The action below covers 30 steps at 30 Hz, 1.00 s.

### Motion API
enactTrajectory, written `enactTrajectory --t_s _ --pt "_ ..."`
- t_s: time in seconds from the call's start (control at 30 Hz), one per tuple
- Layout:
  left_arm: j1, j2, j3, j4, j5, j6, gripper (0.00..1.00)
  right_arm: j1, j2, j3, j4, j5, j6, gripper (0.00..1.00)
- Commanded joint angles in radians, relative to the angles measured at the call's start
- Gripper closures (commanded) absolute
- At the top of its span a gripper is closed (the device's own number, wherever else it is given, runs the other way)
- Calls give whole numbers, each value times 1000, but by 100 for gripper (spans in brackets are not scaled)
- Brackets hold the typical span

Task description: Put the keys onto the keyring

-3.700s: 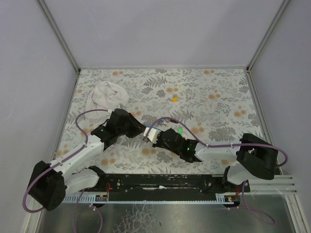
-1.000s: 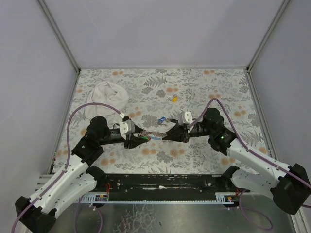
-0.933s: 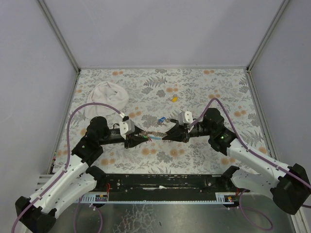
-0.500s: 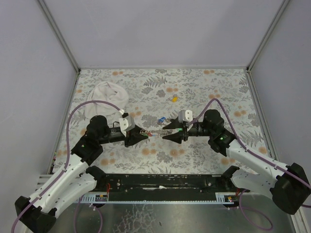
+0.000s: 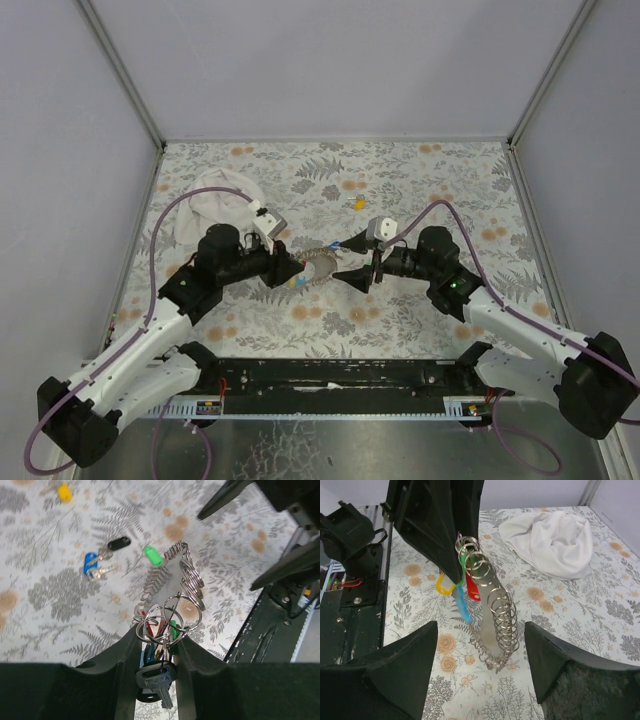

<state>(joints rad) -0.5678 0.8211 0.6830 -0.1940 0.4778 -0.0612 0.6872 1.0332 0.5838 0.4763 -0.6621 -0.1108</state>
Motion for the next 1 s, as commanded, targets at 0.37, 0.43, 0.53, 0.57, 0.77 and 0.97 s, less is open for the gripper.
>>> enactTrajectory --t_s 0.37,0.43,0.53,0.57,0.77,0.97 --pt "-88 172 129 -127 -284 -50 100 150 161 48 143 313 8 26" --pt "-91 177 127 -131 -292 -41 100 164 187 49 172 335 3 28" --pt "-93 177 119 -130 -288 -34 100 181 219 59 189 392 -13 30" --pt "-95 177 118 -128 -282 -31 100 184 231 61 195 404 -17 31" --pt "-95 185 106 -124 -255 -25 100 199 293 72 236 405 -24 32" --pt "-95 182 95 -124 -233 -11 100 200 321 56 279 416 -31 34"
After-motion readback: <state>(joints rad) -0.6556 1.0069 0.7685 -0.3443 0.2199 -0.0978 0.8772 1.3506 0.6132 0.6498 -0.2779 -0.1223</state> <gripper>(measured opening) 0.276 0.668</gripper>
